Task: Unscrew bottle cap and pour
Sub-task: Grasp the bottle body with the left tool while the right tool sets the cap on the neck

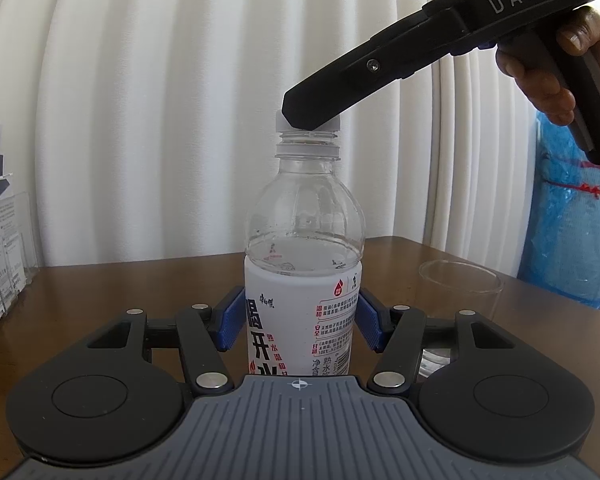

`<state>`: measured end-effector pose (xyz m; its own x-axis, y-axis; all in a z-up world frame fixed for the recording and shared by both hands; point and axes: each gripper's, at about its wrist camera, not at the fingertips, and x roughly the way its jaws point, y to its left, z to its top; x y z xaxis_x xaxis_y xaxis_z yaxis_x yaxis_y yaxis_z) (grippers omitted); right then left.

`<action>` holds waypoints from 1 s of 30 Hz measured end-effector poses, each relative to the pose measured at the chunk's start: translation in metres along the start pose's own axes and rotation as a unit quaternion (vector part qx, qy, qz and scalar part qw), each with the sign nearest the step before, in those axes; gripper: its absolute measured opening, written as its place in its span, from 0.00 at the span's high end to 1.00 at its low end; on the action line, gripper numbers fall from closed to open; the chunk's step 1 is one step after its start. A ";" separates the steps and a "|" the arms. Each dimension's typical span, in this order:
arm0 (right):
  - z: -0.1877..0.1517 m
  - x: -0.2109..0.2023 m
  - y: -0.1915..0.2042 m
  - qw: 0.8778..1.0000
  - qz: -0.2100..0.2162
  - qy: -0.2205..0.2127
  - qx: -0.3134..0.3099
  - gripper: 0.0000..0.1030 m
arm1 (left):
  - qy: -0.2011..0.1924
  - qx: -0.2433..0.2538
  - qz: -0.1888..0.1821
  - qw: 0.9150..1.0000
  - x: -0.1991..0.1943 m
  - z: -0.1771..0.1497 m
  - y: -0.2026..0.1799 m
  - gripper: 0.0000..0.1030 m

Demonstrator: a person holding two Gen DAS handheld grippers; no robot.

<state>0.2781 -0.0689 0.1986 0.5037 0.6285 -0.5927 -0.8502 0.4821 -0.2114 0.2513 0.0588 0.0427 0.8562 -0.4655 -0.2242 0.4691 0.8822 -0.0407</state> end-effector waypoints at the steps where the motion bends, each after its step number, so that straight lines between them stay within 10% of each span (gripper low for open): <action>1: 0.000 0.000 0.000 1.000 0.000 -0.001 0.001 0.69 | 0.002 0.002 -0.001 1.000 -0.001 0.000 -0.001 0.44; 30: -0.011 -0.003 -0.001 1.000 -0.005 -0.016 0.019 0.63 | 0.002 0.001 -0.002 1.000 0.000 0.000 0.000 0.43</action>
<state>0.2756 -0.0784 0.1922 0.5175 0.6421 -0.5656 -0.8390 0.5106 -0.1881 0.2508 0.0587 0.0432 0.8540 -0.4680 -0.2274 0.4720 0.8807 -0.0402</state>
